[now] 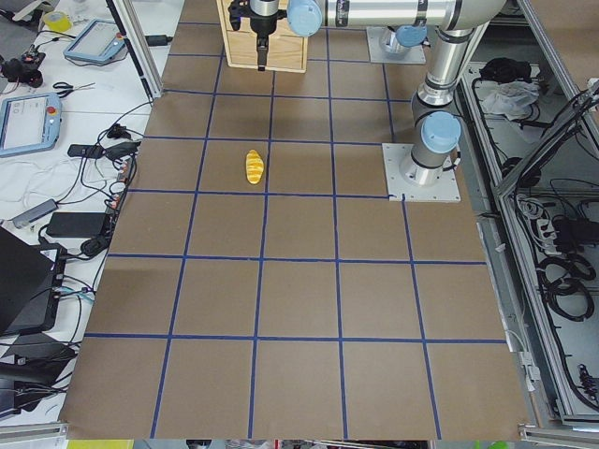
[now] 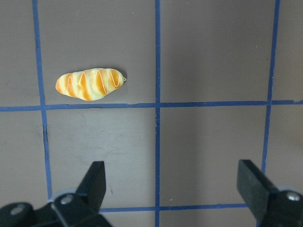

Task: Open upper drawer
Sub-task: 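Reach the left gripper across to the black handle of the upper drawer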

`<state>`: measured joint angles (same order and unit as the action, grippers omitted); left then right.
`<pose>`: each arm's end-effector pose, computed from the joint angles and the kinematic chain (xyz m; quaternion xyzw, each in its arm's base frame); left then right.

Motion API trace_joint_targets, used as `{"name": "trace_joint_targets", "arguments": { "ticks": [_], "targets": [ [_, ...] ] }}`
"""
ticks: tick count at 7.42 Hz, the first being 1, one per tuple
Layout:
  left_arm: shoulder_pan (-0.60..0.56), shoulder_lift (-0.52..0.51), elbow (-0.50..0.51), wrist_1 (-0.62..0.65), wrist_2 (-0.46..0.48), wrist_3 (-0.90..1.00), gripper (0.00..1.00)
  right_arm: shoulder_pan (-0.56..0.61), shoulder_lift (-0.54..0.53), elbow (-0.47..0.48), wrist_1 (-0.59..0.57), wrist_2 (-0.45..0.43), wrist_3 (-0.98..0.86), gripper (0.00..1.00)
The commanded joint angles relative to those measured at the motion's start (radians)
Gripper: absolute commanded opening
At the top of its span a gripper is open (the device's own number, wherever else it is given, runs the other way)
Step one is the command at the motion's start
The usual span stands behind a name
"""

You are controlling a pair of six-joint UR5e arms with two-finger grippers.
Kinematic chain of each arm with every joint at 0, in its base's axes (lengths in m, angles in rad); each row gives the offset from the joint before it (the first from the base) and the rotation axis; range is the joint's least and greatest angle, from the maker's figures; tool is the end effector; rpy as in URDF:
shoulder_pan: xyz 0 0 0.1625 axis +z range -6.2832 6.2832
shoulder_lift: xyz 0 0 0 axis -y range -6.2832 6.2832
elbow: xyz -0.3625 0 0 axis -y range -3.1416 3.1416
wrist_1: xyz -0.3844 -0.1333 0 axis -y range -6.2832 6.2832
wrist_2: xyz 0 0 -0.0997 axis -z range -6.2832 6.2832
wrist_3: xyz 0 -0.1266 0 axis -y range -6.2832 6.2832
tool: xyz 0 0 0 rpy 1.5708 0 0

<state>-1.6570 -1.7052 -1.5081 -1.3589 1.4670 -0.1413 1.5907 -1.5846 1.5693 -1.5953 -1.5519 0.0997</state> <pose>-0.1931 -0.5337 0.3834 0.0238 -0.9959 0.0636 0.0594 0.1453 -0.4812 0.4083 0.0397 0.9990 -0.0193 0.0106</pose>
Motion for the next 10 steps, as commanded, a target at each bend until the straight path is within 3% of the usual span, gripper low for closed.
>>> {"name": "trace_joint_targets", "arguments": {
  "ticks": [1, 6, 10],
  "targets": [
    [-0.072, -0.06, 0.061, 0.014, -0.011, -0.056, 1.0, 0.0, 0.0, 0.0, 0.0, 0.001, 0.0, 1.0],
    [-0.205, -0.184, 0.189, 0.012, -0.034, -0.184, 1.0, 0.0, 0.0, 0.0, 0.0, 0.0, 0.0, 1.0],
    [-0.265, -0.254, 0.201, 0.079, -0.065, -0.28, 1.0, 0.0, 0.0, 0.0, 0.0, 0.0, 0.0, 1.0]
  ]
}}
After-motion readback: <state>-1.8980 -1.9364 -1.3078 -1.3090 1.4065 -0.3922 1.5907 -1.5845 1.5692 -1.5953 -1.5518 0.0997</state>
